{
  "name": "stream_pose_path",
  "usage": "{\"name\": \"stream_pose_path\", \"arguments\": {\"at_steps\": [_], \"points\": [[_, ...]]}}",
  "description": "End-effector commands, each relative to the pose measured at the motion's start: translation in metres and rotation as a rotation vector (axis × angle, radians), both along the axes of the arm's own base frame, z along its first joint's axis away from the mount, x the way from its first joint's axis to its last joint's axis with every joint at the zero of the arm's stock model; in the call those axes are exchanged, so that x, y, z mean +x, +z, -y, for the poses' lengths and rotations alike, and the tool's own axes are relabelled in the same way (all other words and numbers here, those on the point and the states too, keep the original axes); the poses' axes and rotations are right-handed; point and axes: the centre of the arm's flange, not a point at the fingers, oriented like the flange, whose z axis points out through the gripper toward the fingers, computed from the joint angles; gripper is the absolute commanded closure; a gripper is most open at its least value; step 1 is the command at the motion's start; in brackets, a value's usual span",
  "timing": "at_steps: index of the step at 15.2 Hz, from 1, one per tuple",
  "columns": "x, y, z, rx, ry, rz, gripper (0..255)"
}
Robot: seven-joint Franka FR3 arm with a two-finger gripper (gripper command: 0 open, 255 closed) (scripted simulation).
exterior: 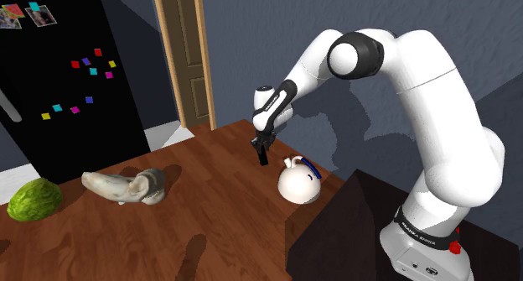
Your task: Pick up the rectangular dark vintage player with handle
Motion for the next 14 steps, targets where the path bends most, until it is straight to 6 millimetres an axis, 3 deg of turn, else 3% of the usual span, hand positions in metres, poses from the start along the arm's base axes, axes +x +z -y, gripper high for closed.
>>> {"name": "stream_pose_path", "arguments": {"at_steps": [1,4,14], "points": [[0.000,-0.001,0.000,0.000,0.000,-0.002,255],[-0.001,-0.001,0.000,0.000,0.000,-0.002,255],[-0.001,0.051,0.000,0.000,0.000,-0.002,255]]}}
